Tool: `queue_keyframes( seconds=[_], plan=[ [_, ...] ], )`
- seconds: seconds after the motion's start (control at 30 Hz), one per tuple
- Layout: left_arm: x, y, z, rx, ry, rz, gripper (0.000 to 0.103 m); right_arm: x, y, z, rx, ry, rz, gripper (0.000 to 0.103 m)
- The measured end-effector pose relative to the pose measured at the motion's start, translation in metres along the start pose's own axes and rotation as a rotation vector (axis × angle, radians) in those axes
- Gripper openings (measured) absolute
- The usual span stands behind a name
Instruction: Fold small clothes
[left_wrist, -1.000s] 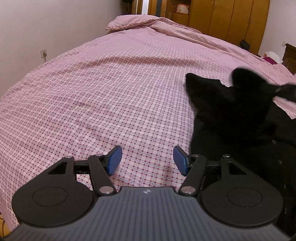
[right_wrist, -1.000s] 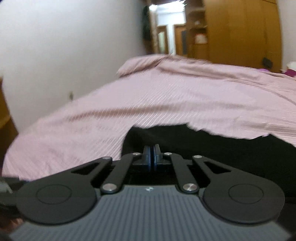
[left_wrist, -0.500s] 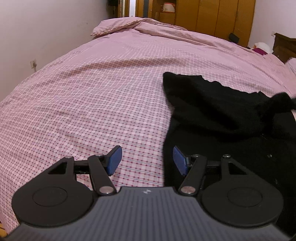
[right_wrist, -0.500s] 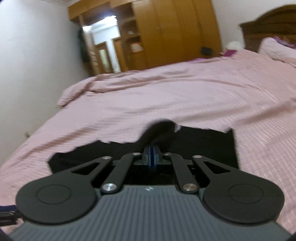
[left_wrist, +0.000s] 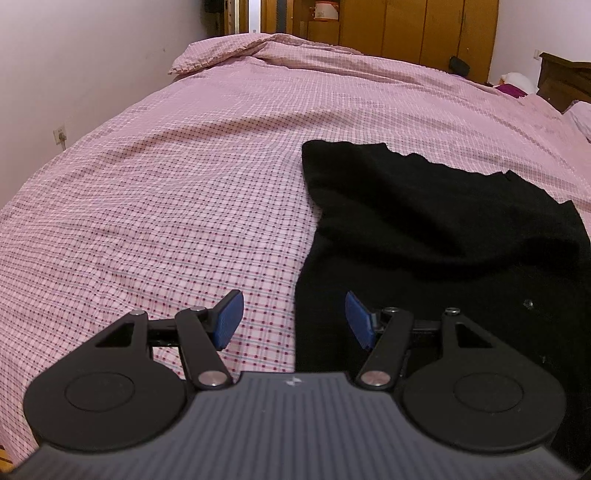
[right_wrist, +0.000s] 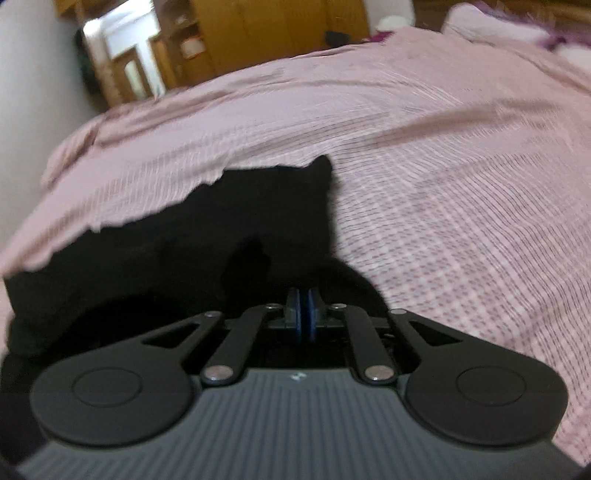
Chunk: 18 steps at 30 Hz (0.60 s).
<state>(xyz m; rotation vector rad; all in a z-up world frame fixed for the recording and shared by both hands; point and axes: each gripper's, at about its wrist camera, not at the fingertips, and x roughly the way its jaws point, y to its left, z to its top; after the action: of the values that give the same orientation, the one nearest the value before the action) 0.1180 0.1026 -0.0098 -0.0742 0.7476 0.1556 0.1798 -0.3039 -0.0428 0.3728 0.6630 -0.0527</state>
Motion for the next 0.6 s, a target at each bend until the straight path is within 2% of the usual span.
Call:
queue_keyframes(
  seconds=[0.13, 0.3, 0.37, 0.4, 0.43, 0.5, 0.6],
  plan=[
    [0.0, -0.007, 0.002, 0.0, 0.001, -0.009, 0.067, -0.002, 0.0, 0.015, 0.034, -0.028, 0.063, 0.009],
    [-0.003, -0.012, 0.005, 0.013, -0.009, -0.003, 0.067, 0.015, 0.015, 0.024, 0.011, 0.003, 0.14, 0.012],
    [-0.003, -0.012, 0.006, 0.016, -0.011, -0.002, 0.067, 0.02, 0.02, 0.023, 0.008, 0.016, 0.157, 0.033],
    [-0.004, -0.012, 0.006, 0.017, -0.013, 0.0, 0.067, 0.021, 0.023, 0.022, 0.009, 0.009, 0.158, 0.056],
    [-0.004, -0.012, 0.007, 0.017, -0.015, 0.001, 0.067, 0.02, 0.024, 0.021, 0.009, -0.007, 0.159, 0.065],
    [-0.002, -0.012, 0.007, 0.017, -0.014, 0.002, 0.067, 0.02, 0.025, 0.02, 0.001, -0.022, 0.168, 0.065],
    [0.001, -0.012, 0.007, 0.013, -0.007, 0.003, 0.067, 0.025, 0.027, 0.02, -0.009, 0.002, 0.175, 0.065]
  ],
)
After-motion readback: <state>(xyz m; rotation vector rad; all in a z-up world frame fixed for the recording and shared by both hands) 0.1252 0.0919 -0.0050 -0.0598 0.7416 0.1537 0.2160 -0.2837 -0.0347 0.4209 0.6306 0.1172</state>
